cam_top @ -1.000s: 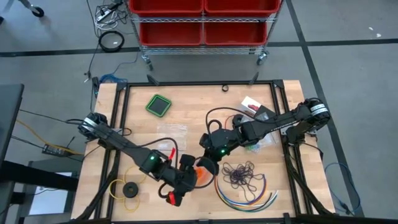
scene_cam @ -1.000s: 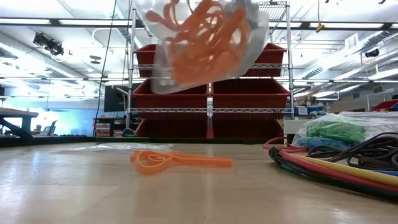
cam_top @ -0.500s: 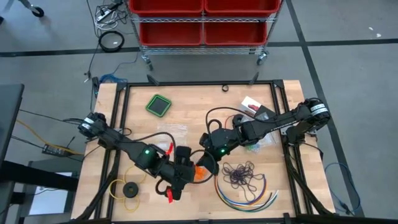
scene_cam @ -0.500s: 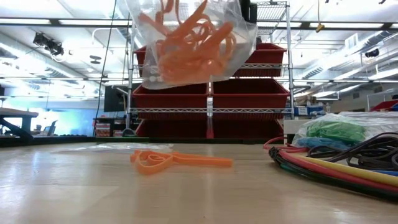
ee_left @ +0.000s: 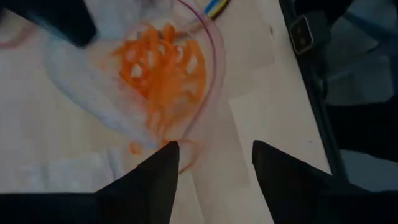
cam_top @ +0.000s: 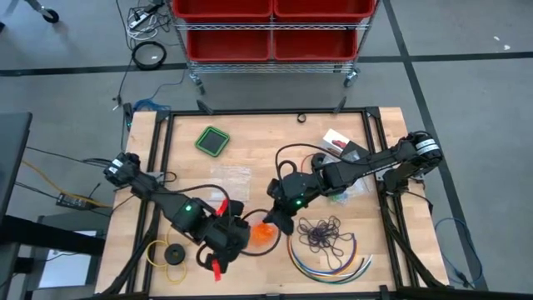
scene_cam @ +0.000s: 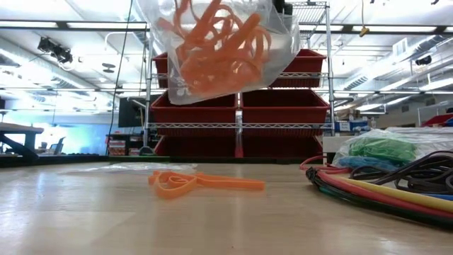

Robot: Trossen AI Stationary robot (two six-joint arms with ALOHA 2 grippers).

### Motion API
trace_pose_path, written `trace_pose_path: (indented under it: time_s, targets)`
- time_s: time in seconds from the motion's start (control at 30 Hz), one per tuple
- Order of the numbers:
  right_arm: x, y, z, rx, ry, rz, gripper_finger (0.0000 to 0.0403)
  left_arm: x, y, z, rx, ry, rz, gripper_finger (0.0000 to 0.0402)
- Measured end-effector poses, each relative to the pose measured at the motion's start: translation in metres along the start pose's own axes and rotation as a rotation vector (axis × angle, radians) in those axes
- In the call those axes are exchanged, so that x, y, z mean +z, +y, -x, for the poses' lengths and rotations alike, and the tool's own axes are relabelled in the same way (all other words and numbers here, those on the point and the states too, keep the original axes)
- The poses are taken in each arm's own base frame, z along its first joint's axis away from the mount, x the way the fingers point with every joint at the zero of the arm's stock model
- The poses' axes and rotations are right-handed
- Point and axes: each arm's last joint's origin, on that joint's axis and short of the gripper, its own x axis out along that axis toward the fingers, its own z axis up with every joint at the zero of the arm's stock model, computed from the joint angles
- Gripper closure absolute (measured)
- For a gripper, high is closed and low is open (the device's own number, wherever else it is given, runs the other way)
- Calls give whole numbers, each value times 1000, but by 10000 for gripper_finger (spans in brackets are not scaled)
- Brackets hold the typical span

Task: Sort rubber bands
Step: Put the orange rubber band into the transparent zip bag

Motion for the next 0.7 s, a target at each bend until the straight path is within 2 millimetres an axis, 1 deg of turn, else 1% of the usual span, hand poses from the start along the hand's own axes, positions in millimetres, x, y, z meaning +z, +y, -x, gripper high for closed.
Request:
trace_pose_path:
  time_s: [0.07,0.17,0.23,0.33,0.5,0.63,0.7]
  targets:
    - [0,-1,0,-7,5,8,399,4,-4,7,6,-46,-30,200]
    - [2,-3,1,-13,0,4,399,14,-11,17,10,-172,-86,216]
    - [3,-4,1,-13,-5,2,399,19,-15,19,31,-239,-123,225]
    - [4,-4,1,-9,-12,-1,399,21,-13,19,67,-255,-158,235]
    - [-1,0,0,-2,3,7,399,17,-5,16,142,-211,-145,239]
    - [-4,0,0,-2,35,10,399,3,-1,14,200,-78,-114,239]
    - [-6,-1,0,-21,55,8,399,-3,-1,7,218,-33,-84,239]
